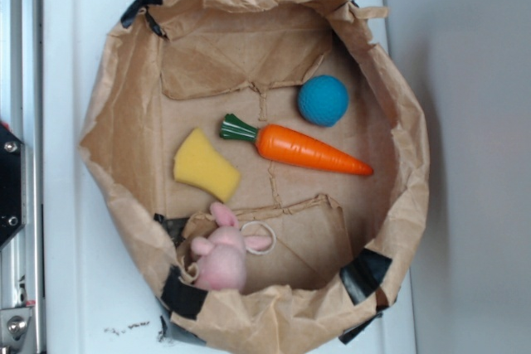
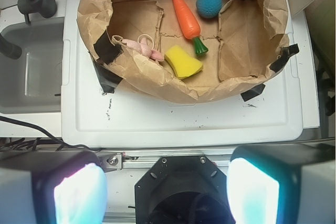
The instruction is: Grab the carrot.
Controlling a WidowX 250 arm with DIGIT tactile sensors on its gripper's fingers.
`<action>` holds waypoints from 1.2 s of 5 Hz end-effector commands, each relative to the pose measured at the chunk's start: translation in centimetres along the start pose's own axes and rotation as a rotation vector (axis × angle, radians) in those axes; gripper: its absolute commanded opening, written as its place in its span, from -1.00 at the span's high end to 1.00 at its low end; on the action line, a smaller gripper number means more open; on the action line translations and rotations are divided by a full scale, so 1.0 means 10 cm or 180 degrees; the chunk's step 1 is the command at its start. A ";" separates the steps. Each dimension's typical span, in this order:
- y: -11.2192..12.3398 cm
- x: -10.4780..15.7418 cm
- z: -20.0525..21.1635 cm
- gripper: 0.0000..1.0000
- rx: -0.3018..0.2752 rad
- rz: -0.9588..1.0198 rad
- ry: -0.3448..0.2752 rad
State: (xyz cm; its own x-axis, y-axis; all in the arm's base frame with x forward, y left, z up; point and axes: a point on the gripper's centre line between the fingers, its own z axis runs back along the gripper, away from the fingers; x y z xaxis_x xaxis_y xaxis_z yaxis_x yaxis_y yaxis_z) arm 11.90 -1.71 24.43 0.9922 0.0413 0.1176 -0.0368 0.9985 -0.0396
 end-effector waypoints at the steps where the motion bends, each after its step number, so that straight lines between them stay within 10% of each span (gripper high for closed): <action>1: 0.00 0.00 0.00 -1.00 0.0000 0.0000 0.0000; 6: 0.11 0.30 -0.35 -1.00 -0.0078 0.0252 -0.0133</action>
State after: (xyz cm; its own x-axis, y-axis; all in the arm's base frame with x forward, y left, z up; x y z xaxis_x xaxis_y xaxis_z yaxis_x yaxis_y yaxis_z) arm 14.99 -0.90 20.88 0.9845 0.1054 0.1399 -0.0954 0.9925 -0.0765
